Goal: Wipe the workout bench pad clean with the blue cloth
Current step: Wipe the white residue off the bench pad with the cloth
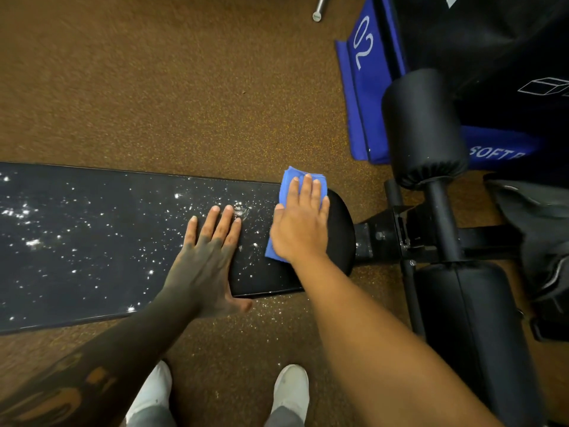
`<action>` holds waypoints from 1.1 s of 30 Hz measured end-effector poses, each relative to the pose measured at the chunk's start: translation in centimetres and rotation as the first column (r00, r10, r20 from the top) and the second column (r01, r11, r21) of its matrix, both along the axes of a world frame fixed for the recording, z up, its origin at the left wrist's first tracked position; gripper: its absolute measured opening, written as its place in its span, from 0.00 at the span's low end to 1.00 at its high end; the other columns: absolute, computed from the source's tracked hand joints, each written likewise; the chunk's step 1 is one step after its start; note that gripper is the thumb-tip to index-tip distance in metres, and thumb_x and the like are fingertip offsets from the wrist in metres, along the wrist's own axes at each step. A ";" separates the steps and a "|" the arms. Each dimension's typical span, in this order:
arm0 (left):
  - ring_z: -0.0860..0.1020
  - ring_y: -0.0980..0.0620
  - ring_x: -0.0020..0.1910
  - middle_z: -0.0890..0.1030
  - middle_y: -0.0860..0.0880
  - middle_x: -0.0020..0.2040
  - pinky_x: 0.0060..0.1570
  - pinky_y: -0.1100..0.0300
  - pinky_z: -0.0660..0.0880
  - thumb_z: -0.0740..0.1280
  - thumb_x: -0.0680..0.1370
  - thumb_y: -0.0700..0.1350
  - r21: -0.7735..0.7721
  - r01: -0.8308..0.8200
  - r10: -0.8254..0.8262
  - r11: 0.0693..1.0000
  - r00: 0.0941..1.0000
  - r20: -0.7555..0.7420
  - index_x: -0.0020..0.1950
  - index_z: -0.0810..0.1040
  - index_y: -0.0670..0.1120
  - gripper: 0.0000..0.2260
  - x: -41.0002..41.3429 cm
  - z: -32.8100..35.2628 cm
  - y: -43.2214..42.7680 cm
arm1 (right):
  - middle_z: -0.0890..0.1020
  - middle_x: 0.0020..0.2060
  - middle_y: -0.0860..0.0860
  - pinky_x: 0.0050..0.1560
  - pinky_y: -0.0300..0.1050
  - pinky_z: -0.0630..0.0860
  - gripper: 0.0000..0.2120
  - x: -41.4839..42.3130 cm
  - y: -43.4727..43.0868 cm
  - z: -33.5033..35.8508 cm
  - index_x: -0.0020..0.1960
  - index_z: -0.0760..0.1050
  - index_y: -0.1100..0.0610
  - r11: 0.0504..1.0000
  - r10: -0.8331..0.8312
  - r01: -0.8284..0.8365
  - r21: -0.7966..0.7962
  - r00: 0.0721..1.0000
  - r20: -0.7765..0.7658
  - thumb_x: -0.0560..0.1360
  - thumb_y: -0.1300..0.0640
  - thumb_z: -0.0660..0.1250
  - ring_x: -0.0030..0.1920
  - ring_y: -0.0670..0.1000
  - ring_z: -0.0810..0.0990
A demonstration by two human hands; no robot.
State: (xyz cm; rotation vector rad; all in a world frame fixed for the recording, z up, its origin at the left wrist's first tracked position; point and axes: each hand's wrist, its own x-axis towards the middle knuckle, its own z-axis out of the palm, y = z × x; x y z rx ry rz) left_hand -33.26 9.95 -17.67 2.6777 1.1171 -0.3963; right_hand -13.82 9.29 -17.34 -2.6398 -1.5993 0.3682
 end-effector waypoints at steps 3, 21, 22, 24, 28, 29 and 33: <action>0.38 0.40 0.81 0.39 0.40 0.82 0.78 0.36 0.43 0.55 0.58 0.84 -0.004 0.013 -0.013 1.000 1.000 -0.001 0.81 0.42 0.40 0.67 -0.4 0.2 0.1 | 0.47 0.80 0.56 0.77 0.59 0.44 0.31 -2.4 -0.6 -0.2 0.80 0.47 0.57 0.954 0.298 -0.298 0.033 0.954 -0.008 0.81 0.49 0.52 0.79 0.56 0.42; 0.42 0.38 0.81 0.42 0.40 0.82 0.75 0.28 0.45 0.55 0.55 0.85 0.001 0.021 -0.021 1.000 1.000 -0.021 0.82 0.43 0.46 0.66 -2.8 0.2 1.1 | 0.42 0.80 0.56 0.77 0.62 0.46 0.32 -1.7 -0.2 0.3 0.80 0.42 0.54 0.975 0.211 -0.211 -0.064 0.977 0.001 0.82 0.43 0.48 0.79 0.57 0.38; 0.42 0.38 0.81 0.42 0.40 0.82 0.75 0.28 0.46 0.55 0.55 0.85 0.004 0.022 -0.022 1.000 1.000 -0.020 0.82 0.43 0.46 0.66 -2.8 0.2 1.1 | 0.43 0.80 0.56 0.77 0.62 0.46 0.32 -1.8 0.3 0.4 0.80 0.43 0.54 0.978 0.199 -0.198 -0.063 0.980 0.007 0.82 0.43 0.48 0.79 0.57 0.38; 0.43 0.37 0.81 0.43 0.39 0.82 0.75 0.28 0.47 0.56 0.55 0.84 0.007 0.027 -0.027 1.000 0.999 -0.023 0.82 0.44 0.45 0.66 -2.9 0.2 1.0 | 0.43 0.80 0.56 0.77 0.61 0.45 0.32 -2.5 -0.7 0.3 0.80 0.43 0.55 0.981 0.190 -0.189 -0.046 0.982 0.008 0.82 0.43 0.48 0.79 0.58 0.38; 0.45 0.37 0.81 0.46 0.39 0.82 0.74 0.27 0.49 0.56 0.56 0.84 0.021 0.024 -0.024 0.999 0.999 -0.027 0.81 0.48 0.45 0.65 -2.8 0.3 1.0 | 0.44 0.80 0.55 0.77 0.60 0.43 0.33 -3.7 -5.7 -0.1 0.80 0.44 0.54 0.943 0.332 -0.332 -0.026 0.943 0.004 0.80 0.43 0.49 0.79 0.56 0.38; 0.45 0.37 0.81 0.46 0.39 0.82 0.74 0.27 0.48 0.56 0.56 0.84 0.023 0.021 -0.021 0.999 0.999 -0.030 0.81 0.47 0.45 0.65 -2.7 0.3 1.0 | 0.44 0.80 0.54 0.77 0.60 0.45 0.32 -3.3 -5.7 -0.2 0.80 0.44 0.53 0.939 0.342 -0.342 -0.028 0.940 -0.007 0.80 0.44 0.50 0.79 0.55 0.38; 0.45 0.37 0.81 0.46 0.39 0.82 0.74 0.28 0.48 0.56 0.55 0.83 0.033 0.021 -0.019 0.999 0.999 -0.042 0.81 0.47 0.45 0.65 -2.6 0.3 1.0 | 0.42 0.80 0.54 0.77 0.59 0.44 0.32 -3.3 -4.2 0.0 0.80 0.43 0.52 0.979 0.199 -0.199 -0.033 0.980 -0.010 0.81 0.46 0.51 0.79 0.55 0.37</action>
